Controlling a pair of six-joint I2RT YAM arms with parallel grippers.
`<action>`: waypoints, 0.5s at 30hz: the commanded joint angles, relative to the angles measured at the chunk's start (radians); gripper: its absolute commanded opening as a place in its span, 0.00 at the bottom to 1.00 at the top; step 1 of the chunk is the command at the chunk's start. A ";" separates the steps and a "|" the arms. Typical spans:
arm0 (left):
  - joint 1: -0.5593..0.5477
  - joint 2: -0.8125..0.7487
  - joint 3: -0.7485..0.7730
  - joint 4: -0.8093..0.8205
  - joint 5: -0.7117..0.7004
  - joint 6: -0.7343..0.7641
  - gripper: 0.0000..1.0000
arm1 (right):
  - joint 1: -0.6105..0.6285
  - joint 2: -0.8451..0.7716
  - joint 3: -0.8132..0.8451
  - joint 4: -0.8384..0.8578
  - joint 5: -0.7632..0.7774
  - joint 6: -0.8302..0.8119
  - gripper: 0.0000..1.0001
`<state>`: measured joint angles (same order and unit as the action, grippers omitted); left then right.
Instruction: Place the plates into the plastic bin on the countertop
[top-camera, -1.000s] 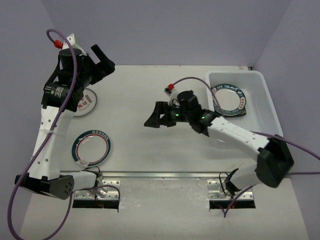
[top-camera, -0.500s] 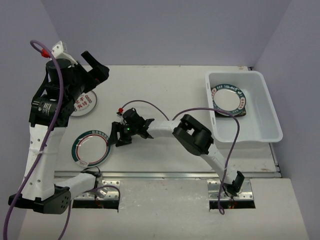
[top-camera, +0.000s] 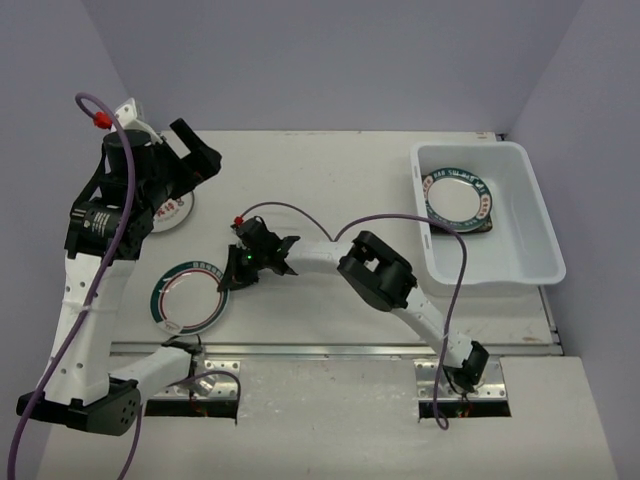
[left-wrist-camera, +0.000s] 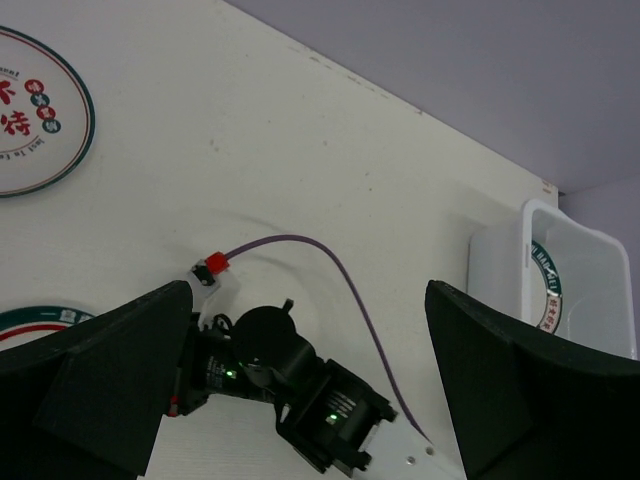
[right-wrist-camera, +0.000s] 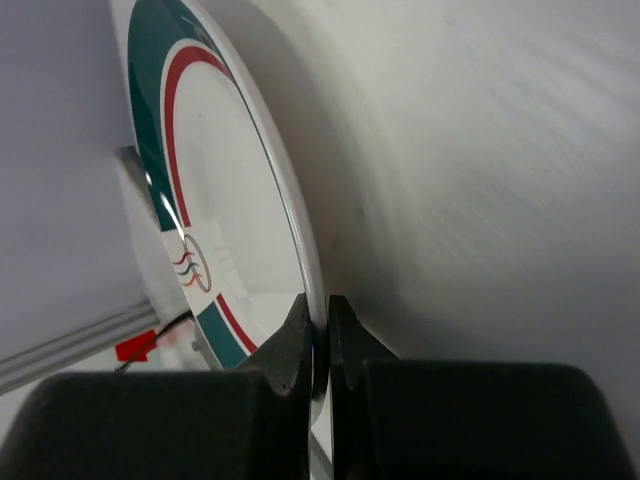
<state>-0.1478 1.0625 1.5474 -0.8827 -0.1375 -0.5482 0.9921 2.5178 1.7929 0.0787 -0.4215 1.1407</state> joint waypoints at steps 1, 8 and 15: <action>0.004 -0.038 -0.074 0.026 -0.034 0.028 1.00 | -0.050 -0.396 -0.053 -0.366 0.310 -0.204 0.00; 0.004 -0.030 -0.250 0.137 0.085 0.009 1.00 | -0.536 -1.054 -0.561 -0.396 0.350 -0.098 0.00; 0.004 0.039 -0.382 0.276 0.232 -0.001 1.00 | -1.141 -1.399 -0.847 -0.434 0.371 -0.019 0.00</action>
<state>-0.1478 1.0693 1.1960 -0.7367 -0.0138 -0.5438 0.0116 1.2276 1.0504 -0.2393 -0.0556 1.0692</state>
